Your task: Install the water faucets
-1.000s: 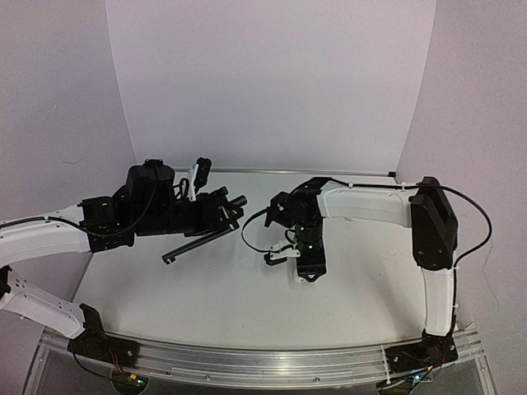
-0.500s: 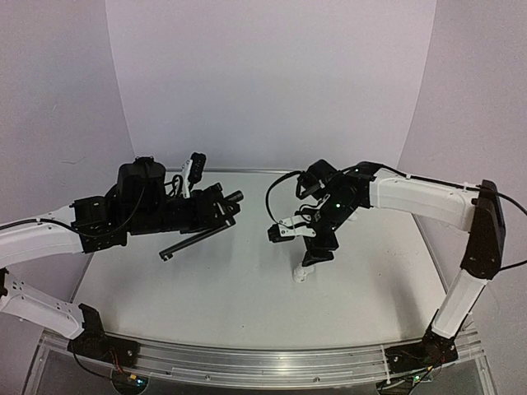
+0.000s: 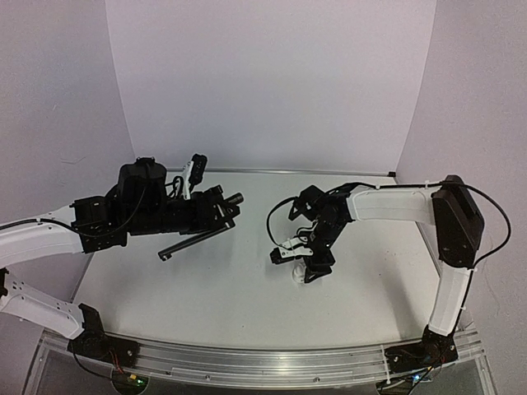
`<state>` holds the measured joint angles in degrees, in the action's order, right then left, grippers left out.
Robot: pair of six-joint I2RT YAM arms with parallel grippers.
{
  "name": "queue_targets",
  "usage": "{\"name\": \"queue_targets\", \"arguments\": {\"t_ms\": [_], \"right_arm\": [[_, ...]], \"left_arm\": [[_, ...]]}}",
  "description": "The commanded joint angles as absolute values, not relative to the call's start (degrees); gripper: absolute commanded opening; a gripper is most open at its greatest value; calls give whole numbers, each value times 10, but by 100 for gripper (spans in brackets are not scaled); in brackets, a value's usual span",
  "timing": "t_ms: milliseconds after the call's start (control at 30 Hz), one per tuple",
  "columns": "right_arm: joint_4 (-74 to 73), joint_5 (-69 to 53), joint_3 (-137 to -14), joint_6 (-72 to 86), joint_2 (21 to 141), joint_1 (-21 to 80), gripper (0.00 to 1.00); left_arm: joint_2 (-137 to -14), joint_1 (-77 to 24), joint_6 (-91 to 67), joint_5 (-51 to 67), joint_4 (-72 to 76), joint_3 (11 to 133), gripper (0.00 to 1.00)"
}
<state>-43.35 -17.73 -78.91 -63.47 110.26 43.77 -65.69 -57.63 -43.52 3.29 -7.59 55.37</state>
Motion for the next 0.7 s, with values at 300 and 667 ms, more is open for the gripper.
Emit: {"name": "queue_targets", "arguments": {"t_ms": [300,667], "right_arm": [[-367,-192,-758,-624,1129,439,61],[-353,-188,-744,-625,1130,439,48]], "left_arm": [[-647,-573,-432,29,-37,585,0],[-647,-573,-432,27,-38,584,0]]}}
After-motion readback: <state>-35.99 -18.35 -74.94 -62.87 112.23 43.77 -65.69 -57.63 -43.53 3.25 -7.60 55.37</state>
